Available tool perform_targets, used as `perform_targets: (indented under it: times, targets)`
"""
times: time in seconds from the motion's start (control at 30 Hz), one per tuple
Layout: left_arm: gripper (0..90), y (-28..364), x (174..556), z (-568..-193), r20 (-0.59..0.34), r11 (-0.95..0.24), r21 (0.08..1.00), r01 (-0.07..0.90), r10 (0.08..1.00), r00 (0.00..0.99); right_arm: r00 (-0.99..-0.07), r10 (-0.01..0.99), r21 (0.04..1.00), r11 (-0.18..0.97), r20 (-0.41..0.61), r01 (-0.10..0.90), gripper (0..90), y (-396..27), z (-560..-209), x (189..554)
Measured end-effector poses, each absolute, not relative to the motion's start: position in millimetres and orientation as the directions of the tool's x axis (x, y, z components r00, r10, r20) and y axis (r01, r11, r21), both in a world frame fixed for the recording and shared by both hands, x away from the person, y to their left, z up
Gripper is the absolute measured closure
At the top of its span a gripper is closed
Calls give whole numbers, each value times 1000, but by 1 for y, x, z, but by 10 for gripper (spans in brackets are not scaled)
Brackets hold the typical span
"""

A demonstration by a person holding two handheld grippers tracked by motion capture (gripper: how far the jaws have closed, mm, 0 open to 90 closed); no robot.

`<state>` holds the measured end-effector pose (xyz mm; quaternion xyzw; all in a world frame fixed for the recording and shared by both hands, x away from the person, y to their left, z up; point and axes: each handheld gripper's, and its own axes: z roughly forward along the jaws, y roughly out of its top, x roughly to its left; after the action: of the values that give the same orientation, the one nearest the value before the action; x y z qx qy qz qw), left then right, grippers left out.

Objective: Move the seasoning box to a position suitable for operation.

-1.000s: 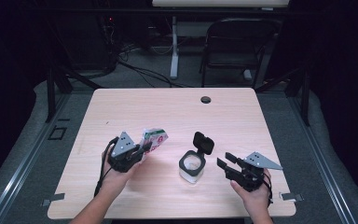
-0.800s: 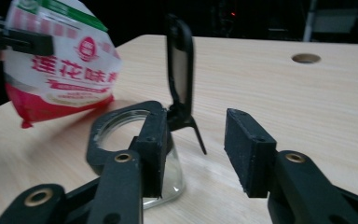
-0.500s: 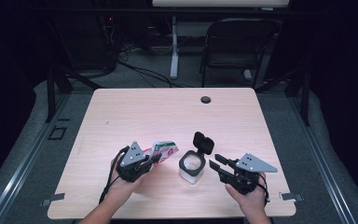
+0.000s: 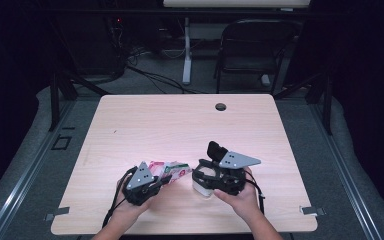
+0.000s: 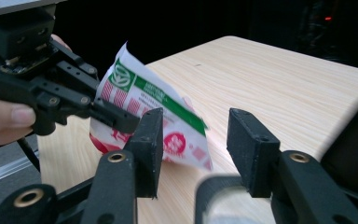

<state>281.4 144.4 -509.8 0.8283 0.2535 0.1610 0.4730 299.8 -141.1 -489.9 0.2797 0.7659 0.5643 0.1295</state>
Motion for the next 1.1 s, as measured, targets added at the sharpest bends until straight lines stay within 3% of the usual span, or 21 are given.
perform_targets:
  times: [0.3, 0.8, 1.1]
  targets:
    - [900, 160, 272, -511, 19, -411, 869, 274, 583, 813, -863, 485, 935, 218, 144, 279, 526, -110, -495, 318]
    - [900, 184, 259, -510, 24, -391, 878, 276, 611, 791, -917, 386, 928, 296, 102, 228, 514, -73, -500, 324]
    - [900, 191, 261, -509, -12, -347, 890, 295, 630, 777, -936, 335, 905, 355, 112, 236, 575, -65, -505, 322]
